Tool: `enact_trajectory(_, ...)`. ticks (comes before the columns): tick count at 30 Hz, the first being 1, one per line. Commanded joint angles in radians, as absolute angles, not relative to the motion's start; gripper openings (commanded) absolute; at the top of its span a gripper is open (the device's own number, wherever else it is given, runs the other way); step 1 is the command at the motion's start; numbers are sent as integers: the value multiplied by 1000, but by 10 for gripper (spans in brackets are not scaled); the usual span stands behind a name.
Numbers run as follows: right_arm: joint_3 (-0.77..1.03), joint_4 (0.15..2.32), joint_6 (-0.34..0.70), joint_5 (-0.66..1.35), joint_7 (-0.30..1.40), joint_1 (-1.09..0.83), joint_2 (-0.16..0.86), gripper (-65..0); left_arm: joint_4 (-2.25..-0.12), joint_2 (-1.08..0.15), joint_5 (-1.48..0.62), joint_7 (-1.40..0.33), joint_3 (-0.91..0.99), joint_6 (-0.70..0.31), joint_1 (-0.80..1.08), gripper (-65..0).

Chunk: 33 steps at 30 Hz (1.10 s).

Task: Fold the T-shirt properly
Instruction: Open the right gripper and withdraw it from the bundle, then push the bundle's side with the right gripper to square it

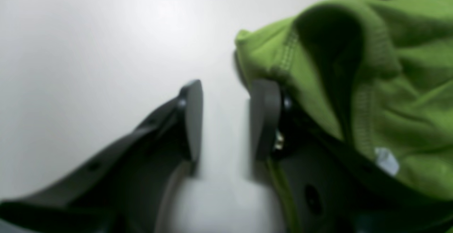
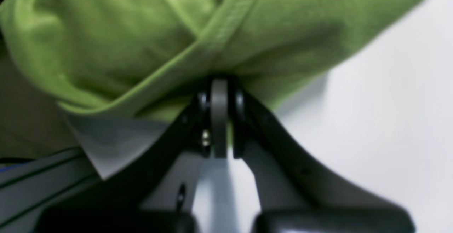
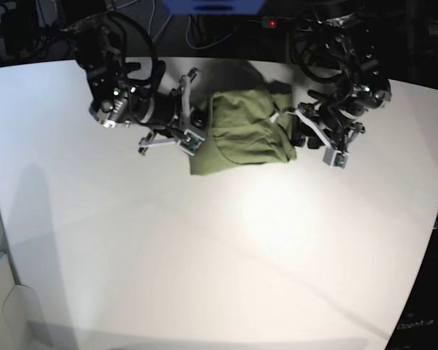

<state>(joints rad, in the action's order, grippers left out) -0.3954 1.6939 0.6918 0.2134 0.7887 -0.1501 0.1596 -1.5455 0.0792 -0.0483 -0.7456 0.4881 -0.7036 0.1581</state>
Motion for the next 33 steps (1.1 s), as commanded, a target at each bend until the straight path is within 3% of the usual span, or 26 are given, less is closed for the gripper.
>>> enact_trajectory(1, -397, 1695, 698, 220, 774, -143, 162, -644, -1549, 61, -15, -802, 490, -698, 165, -424)
enact_trajectory(8, -397, 1673, 698, 220, 765, -128, 162, -644, -1618, 18, -16, -811, 550, -698, 166, -424)
enact_trajectory(12, -395, 1698, 698, 220, 773, -110, 189, -644, -1678, 16, -15, -900, 584, -698, 165, -424)
enact_trajectory(23, -354, 1948, 698, 220, 917, -111, 234, -646, -1681, 22, -13, -926, 618, -698, 168, -424)
enact_trajectory(33, -358, 1971, 698, 226, 947, -122, 159, -647, -1682, 22, -13, -926, 618, -698, 173, -424)
